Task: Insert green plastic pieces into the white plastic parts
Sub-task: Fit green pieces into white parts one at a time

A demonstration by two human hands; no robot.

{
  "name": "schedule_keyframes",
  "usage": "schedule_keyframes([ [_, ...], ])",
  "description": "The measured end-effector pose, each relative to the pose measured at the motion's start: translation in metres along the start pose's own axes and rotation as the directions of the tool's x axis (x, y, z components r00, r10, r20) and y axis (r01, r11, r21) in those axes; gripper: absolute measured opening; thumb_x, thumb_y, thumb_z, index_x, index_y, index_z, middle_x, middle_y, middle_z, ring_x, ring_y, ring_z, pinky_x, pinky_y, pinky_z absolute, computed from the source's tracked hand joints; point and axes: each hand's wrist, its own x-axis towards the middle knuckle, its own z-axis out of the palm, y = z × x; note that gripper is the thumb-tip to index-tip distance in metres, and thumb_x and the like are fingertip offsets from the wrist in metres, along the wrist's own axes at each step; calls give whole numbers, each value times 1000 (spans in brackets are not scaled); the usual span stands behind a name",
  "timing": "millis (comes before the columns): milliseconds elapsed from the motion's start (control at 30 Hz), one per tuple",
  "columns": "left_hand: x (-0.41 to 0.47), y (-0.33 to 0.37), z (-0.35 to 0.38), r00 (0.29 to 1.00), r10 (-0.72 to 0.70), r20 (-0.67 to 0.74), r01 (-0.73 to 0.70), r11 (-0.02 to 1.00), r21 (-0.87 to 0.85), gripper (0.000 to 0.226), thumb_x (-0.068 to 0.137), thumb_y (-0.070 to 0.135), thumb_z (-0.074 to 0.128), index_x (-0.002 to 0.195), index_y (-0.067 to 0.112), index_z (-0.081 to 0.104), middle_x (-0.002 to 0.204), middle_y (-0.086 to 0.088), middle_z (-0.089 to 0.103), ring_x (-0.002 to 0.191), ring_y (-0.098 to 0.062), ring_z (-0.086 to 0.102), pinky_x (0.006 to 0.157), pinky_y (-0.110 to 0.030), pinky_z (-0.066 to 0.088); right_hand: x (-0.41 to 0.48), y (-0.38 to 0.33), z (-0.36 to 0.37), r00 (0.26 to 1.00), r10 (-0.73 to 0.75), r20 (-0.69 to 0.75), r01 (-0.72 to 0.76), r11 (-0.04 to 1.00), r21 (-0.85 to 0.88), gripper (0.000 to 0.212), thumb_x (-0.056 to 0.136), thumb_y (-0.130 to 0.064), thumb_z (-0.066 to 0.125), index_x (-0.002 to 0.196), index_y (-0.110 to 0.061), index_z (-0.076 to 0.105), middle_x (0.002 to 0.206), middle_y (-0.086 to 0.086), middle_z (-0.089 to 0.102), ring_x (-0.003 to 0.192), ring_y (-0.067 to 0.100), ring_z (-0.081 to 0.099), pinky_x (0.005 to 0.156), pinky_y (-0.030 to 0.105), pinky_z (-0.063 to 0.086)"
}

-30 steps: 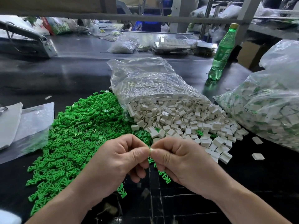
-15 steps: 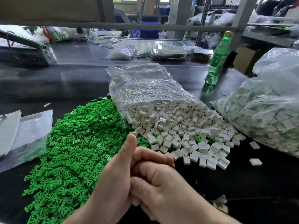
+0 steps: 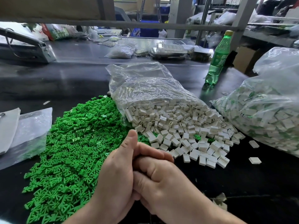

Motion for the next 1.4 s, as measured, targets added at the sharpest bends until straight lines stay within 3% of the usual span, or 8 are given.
schedule_keyframes([
  [267,5,13,-34,960,176,219,-254,878,406,19,85,25,72,103,20,72,120,-4,70,109,-25,68,90,-32,55,7,3,-38,983,179,45,-172,801,573,12,89,-20,59,80,-12,59,63,6,48,35,8,32,35,16,18],
  [533,4,11,-30,897,349,272,-435,590,680,9,81,37,67,88,33,68,107,7,68,94,-14,68,74,-12,51,8,11,-41,974,175,142,-225,767,600,10,87,-18,56,78,-13,60,65,6,52,36,7,37,33,15,23],
  [767,7,9,-41,930,350,110,-244,367,898,25,82,61,56,97,43,61,88,22,65,81,5,62,61,-9,49,13,17,-71,993,-65,96,-60,421,905,14,79,-13,68,85,-5,58,86,16,58,44,12,57,31,16,40],
  [867,7,1,-40,946,227,231,-241,15,970,54,79,72,39,118,40,60,95,25,56,83,4,56,71,-12,46,10,12,-86,984,117,-134,-5,770,638,18,87,-27,73,78,-15,63,73,7,58,40,11,47,31,17,35],
  [933,7,-4,-38,948,206,244,-225,-112,968,62,79,74,38,125,38,60,100,21,55,87,1,54,73,-15,41,4,14,-89,936,137,-324,-139,990,17,16,92,-35,70,78,-27,69,63,-2,61,41,20,48,35,24,42],
  [1000,8,-6,-38,944,190,269,-233,-191,953,52,81,67,46,117,36,66,95,16,57,87,-6,56,72,-21,43,3,18,-83,928,58,-368,-237,854,-463,10,93,-45,67,93,-36,72,71,-9,69,56,16,63,53,28,57],
  [1167,12,-9,-38,940,175,292,-235,-287,929,19,74,38,82,86,26,74,78,10,58,74,-16,60,62,-31,50,20,36,-53,958,-62,-281,-223,456,-862,35,94,-57,55,111,-29,66,96,-6,70,93,19,64,72,33,49],
  [1400,13,-12,-38,911,239,336,-246,-341,908,9,80,23,77,77,19,69,72,4,60,66,-20,57,59,-36,52,27,44,-54,942,-162,-293,-182,485,-855,20,99,-40,51,108,-29,66,87,-5,72,85,21,66,67,33,51],
])
